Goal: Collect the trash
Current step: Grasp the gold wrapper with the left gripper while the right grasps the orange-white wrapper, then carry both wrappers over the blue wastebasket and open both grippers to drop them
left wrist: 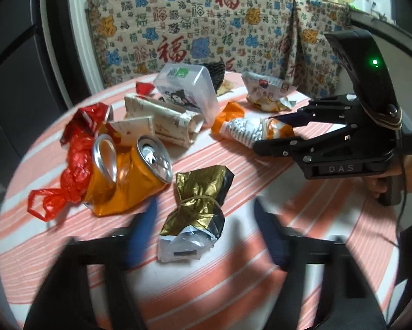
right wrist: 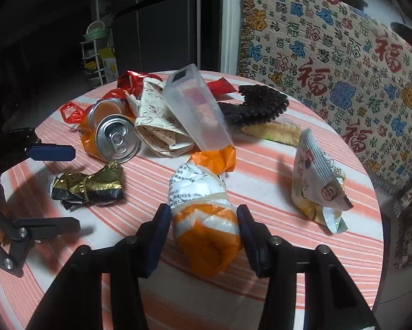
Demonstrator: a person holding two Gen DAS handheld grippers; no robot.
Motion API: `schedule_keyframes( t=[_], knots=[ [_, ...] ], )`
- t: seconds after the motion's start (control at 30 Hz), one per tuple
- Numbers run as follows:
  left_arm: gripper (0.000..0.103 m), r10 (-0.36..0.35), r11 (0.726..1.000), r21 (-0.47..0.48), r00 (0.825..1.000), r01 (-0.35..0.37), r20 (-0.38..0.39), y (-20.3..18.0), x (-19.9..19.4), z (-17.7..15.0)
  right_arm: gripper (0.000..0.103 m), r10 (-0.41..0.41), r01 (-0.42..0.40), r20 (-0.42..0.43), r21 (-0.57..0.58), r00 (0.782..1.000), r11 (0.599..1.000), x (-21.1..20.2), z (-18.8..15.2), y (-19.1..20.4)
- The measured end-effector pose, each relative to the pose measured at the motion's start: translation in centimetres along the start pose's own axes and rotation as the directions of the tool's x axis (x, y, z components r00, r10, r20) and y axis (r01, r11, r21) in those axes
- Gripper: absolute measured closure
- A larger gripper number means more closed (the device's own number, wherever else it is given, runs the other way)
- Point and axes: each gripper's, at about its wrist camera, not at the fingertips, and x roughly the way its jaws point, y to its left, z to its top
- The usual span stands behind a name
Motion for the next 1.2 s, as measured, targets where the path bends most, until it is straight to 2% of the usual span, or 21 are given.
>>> schedule_keyframes(
  t=[0.03, 0.13, 0.17, 0.2, 0.3, 0.47, 0.63, 0.8, 0.97, 1.1, 1.2],
  knots=[
    [0.069, -0.008, 1.0, -0.009, 1.0, 0.008, -0.019, 0.3, 0.3, 0.0, 0.055, 0.004, -0.004, 0.003, 0.015, 1.0, 1.0, -0.1, -0.1, -0.1],
    [0.069, -0.013, 1.0, -0.022, 1.0, 0.013, -0.017, 0.4, 0.3, -0.3, 0.056, 0.007, -0.008, 0.01, 0.028, 1.0, 1.0, -0.7, -0.4, 0.0],
    [0.064, -0.006, 1.0, -0.021, 1.0, 0.006, -0.021, 0.4, 0.3, -0.4, 0.056, 0.012, -0.012, 0.006, 0.034, 1.0, 0.999, -0.9, -0.5, 0.1],
    [0.064, 0.0, 1.0, -0.018, 1.0, -0.001, -0.024, 0.4, 0.4, -0.5, 0.056, 0.009, -0.009, 0.003, 0.037, 1.0, 0.999, -1.1, -0.7, 0.2],
    [0.07, 0.011, 1.0, -0.023, 1.0, -0.011, -0.016, 0.2, 0.2, -0.8, 0.056, 0.009, -0.009, 0.003, 0.056, 1.0, 0.998, -2.0, -1.2, 0.2],
    [0.075, -0.029, 0.996, -0.087, 1.0, 0.03, 0.008, 0.3, -1.0, -0.7, 0.056, -0.004, 0.001, 0.034, 0.093, 0.999, 0.996, -5.0, -2.2, -0.2],
    [0.075, -0.066, 0.99, -0.119, 0.997, 0.071, 0.045, -1.7, -2.9, 0.0, 0.056, -0.028, 0.018, 0.065, 0.149, 0.997, 0.989, -8.6, -4.1, -1.4],
    [0.075, -0.151, 0.984, -0.082, 0.985, 0.158, 0.078, -7.2, -4.6, 2.2, 0.056, -0.095, 0.077, 0.08, 0.205, 0.992, 0.976, -13.6, -6.9, -3.7],
    [0.075, -0.281, 0.958, -0.022, 0.955, 0.284, 0.095, -14.8, -4.9, 5.4, 0.056, -0.24, 0.206, 0.073, 0.31, 0.968, 0.928, -20.0, -11.4, -8.2],
    [0.075, -0.373, 0.928, 0.027, 0.925, 0.372, 0.077, -21.2, -3.9, 7.5, 0.056, -0.363, 0.327, 0.009, 0.413, 0.932, 0.85, -24.5, -16.3, -12.7],
    [0.075, -0.434, 0.9, 0.052, 0.9, 0.432, 0.046, -26.1, -2.5, 8.7, 0.056, -0.413, 0.382, -0.042, 0.476, 0.91, 0.792, -26.5, -19.4, -15.3]
  ],
)
